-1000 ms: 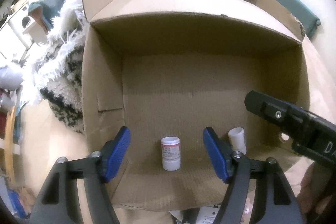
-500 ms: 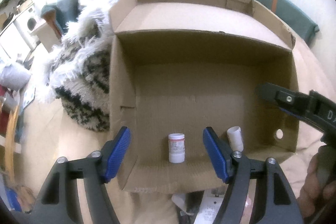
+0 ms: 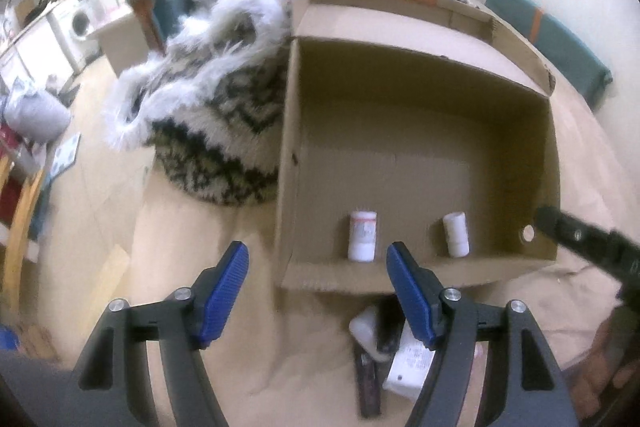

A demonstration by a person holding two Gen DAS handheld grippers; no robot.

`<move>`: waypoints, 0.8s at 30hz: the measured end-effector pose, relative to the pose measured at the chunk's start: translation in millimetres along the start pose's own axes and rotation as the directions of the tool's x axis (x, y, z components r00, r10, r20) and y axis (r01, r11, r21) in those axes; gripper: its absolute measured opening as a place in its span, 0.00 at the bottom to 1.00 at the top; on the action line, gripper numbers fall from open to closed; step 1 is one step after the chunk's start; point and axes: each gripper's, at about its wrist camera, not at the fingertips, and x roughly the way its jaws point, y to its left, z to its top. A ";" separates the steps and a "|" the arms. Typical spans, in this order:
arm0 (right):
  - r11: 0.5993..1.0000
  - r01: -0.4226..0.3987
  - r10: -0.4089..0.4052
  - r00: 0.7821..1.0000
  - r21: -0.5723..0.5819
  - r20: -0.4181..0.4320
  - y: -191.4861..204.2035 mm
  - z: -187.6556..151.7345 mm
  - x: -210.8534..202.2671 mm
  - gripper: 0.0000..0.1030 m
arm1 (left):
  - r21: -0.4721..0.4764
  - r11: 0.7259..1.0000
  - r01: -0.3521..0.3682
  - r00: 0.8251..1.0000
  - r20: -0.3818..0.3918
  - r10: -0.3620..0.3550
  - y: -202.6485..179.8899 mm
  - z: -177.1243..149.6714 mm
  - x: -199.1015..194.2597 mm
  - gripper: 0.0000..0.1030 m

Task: Organize rigid objects
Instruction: 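Withdraw both tools from the box toward the remaining items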

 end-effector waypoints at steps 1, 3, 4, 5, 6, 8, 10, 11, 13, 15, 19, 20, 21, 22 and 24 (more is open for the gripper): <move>1.000 -0.001 0.001 1.000 0.006 -0.009 -0.8 -6.1 -1.2 0.82 | -0.008 1.000 0.003 1.000 -0.005 -0.003 2.3 -3.1 -0.9 0.67; 1.000 0.002 -0.002 1.000 0.009 -0.020 -2.3 -16.3 -3.6 0.82 | -0.019 1.000 0.004 1.000 -0.018 -0.004 6.7 -8.3 -2.1 0.67; 1.000 0.004 -0.003 1.000 0.008 -0.021 -2.2 -21.2 -5.5 0.82 | -0.024 1.000 0.000 1.000 -0.025 0.000 8.3 -11.8 -3.2 0.67; 1.000 0.007 -0.006 1.000 0.006 -0.022 -1.8 -25.7 -7.6 0.82 | -0.026 1.000 -0.003 1.000 -0.030 0.003 9.5 -15.0 -3.3 0.67; 1.000 0.009 -0.009 1.000 0.005 -0.022 -1.4 -30.2 -9.8 0.82 | -0.027 1.000 -0.006 0.999 -0.038 0.005 11.1 -18.9 -3.6 0.67; 1.000 0.010 -0.010 1.000 0.006 -0.023 -1.3 -38.8 -13.7 0.82 | -0.033 0.999 -0.010 0.998 -0.056 0.008 12.6 -26.2 -3.9 0.67; 1.000 0.014 -0.013 0.999 0.008 -0.030 -1.8 -48.7 -16.0 0.82 | -0.043 0.999 -0.006 0.997 -0.082 0.002 14.5 -32.8 -1.6 0.67; 1.000 0.018 -0.017 0.999 0.009 -0.036 -2.5 -53.6 -16.7 0.82 | -0.046 0.999 0.000 0.996 -0.093 -0.005 14.8 -36.0 0.0 0.67; 1.000 0.027 -0.026 0.998 0.013 -0.050 -4.7 -61.1 -16.4 0.82 | -0.047 0.999 0.009 0.994 -0.110 -0.014 15.2 -42.7 1.1 0.67; 0.999 0.036 -0.035 0.998 0.025 -0.061 -8.3 -69.3 -17.1 0.82 | -0.044 0.999 0.005 0.992 -0.126 -0.010 15.6 -49.3 3.4 0.67; 0.996 0.067 -0.061 0.994 0.067 -0.087 -20.3 -80.1 -14.9 0.82 | -0.057 0.998 0.032 0.980 -0.193 -0.042 15.1 -57.5 18.6 0.67; 0.994 0.081 -0.073 0.993 0.076 -0.096 -23.7 -81.0 -13.2 0.82 | -0.055 0.998 0.039 0.977 -0.208 -0.049 13.4 -59.7 22.9 0.67; 0.992 0.093 -0.084 0.991 0.083 -0.103 -26.8 -81.5 -11.3 0.82 | -0.051 0.998 0.041 0.975 -0.218 -0.051 11.3 -61.5 25.8 0.67; 0.991 0.102 -0.092 0.990 0.091 -0.110 -29.6 -81.6 -9.3 0.82 | -0.040 0.998 0.044 0.972 -0.227 -0.052 7.7 -63.6 28.5 0.67; 0.988 0.109 -0.095 0.988 0.113 -0.124 -34.9 -81.3 -5.6 0.82 | -0.013 0.998 0.064 0.966 -0.249 -0.065 -1.5 -67.2 33.9 0.67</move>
